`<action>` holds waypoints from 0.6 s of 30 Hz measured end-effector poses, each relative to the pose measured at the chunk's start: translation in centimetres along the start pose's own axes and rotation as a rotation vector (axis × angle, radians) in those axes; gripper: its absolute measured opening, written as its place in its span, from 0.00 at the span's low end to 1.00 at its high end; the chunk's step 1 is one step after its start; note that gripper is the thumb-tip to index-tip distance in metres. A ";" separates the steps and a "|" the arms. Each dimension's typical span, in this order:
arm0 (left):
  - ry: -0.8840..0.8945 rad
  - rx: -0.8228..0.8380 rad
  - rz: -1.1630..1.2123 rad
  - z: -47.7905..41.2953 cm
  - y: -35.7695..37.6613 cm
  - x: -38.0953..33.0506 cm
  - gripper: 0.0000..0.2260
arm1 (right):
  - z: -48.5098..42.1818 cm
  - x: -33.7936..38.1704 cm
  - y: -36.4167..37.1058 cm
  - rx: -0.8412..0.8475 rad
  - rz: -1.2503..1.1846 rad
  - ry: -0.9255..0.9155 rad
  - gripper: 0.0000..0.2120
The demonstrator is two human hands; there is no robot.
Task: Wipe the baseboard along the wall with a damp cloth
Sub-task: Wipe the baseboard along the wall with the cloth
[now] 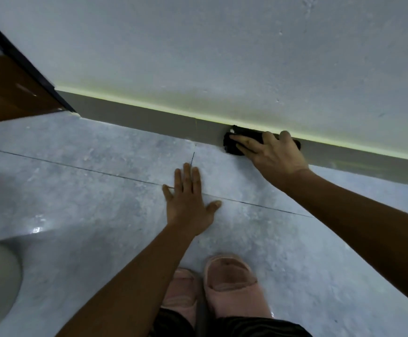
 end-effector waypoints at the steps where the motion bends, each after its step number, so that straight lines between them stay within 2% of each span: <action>1: 0.002 -0.002 -0.001 0.0 0.0 -0.1 0.42 | -0.1 0.3 0.8 0.024 -0.011 0.003 0.32; 8: 0.028 -0.034 0.010 -0.5 0.3 -0.9 0.40 | 4.9 -3.7 8.7 0.096 0.047 0.111 0.33; 12: -0.084 0.020 0.042 -0.5 -0.4 -1.6 0.37 | 5.3 -5.1 7.6 -0.020 0.003 0.196 0.34; 15: 0.082 -0.026 -0.030 -0.5 -0.4 -6.0 0.36 | 3.3 -3.3 4.9 -0.099 0.025 0.124 0.34; 18: 0.207 0.030 -0.093 -0.6 1.1 -8.9 0.37 | 1.7 -1.8 3.8 -0.041 0.004 0.048 0.33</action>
Point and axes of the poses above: each hand's wrist, its own z-axis away from the middle knuckle, its own y-axis out of the palm, x = y × z, the point moved 5 cm from there along -z, towards the middle knuckle, and after that the axes turned 15 degrees about x, right-handed, at the moved point
